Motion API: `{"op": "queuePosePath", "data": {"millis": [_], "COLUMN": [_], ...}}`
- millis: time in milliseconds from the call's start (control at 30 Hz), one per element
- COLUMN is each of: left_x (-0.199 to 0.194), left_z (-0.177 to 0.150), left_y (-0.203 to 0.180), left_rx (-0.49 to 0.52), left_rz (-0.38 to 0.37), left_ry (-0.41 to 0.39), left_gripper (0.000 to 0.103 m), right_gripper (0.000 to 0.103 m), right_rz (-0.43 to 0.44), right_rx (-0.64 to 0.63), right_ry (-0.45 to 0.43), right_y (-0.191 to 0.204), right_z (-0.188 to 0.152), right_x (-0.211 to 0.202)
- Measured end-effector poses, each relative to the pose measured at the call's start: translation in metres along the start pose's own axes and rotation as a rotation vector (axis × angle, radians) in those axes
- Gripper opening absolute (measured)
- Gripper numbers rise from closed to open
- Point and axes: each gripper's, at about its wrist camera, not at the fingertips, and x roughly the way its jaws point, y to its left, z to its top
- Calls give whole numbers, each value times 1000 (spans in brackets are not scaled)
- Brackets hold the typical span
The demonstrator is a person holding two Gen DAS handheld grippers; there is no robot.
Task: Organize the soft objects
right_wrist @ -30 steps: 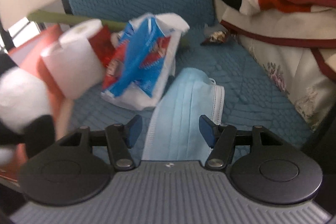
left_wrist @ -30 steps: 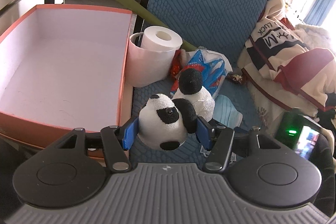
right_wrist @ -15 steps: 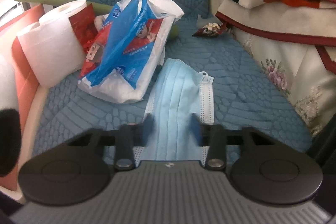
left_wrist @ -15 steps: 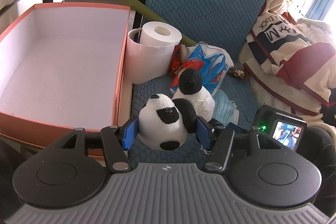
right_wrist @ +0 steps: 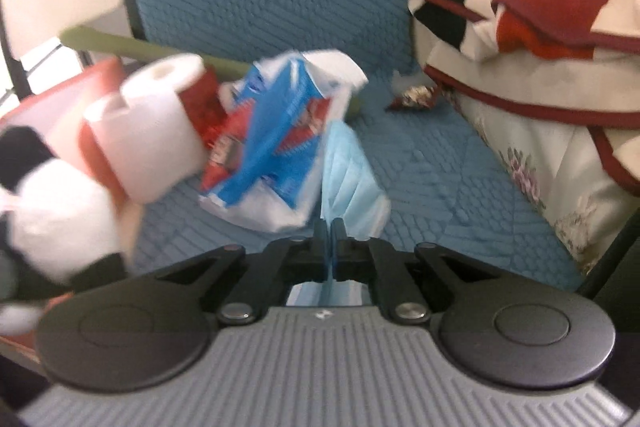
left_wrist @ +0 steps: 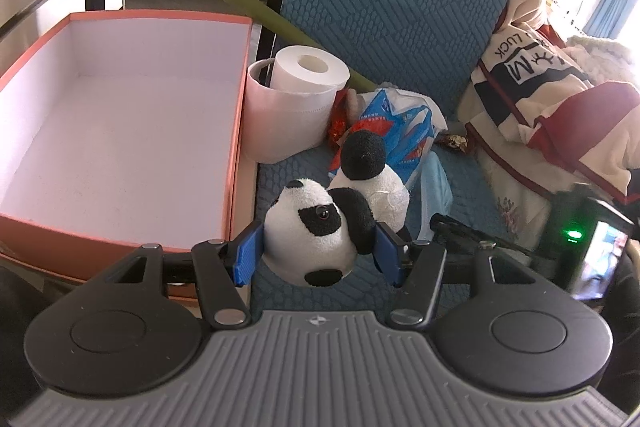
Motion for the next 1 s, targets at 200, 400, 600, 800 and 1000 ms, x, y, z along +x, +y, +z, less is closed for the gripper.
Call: {"op": "queuePosePath", "data": {"millis": [200,400,600,800,1000], "left_x": [-2,-2,-10,-22,-41], "left_z": [3,6,11,23,36], "left_y": [1,4,9,14,31], "left_rx": [3,6,-6,-15,-19], "left_rz": [-19,-32,-48,-58,-38], "left_ry": [-8,-9,-26,-62,-107], "left_gripper": [65,65,65,65,65], "right_gripper": [5,5,5,5,5], "right_rz": [91,143,173,222,294], "right_rx": [-2,-5,5,9,-16], "right_ry": [-34,-55,-69,-114,-161], "right_y": [-2,-4,-9,-2,19], "right_z": [11,13,18,32,48], "right_x": [-34,-65,-91,-117,-142]}}
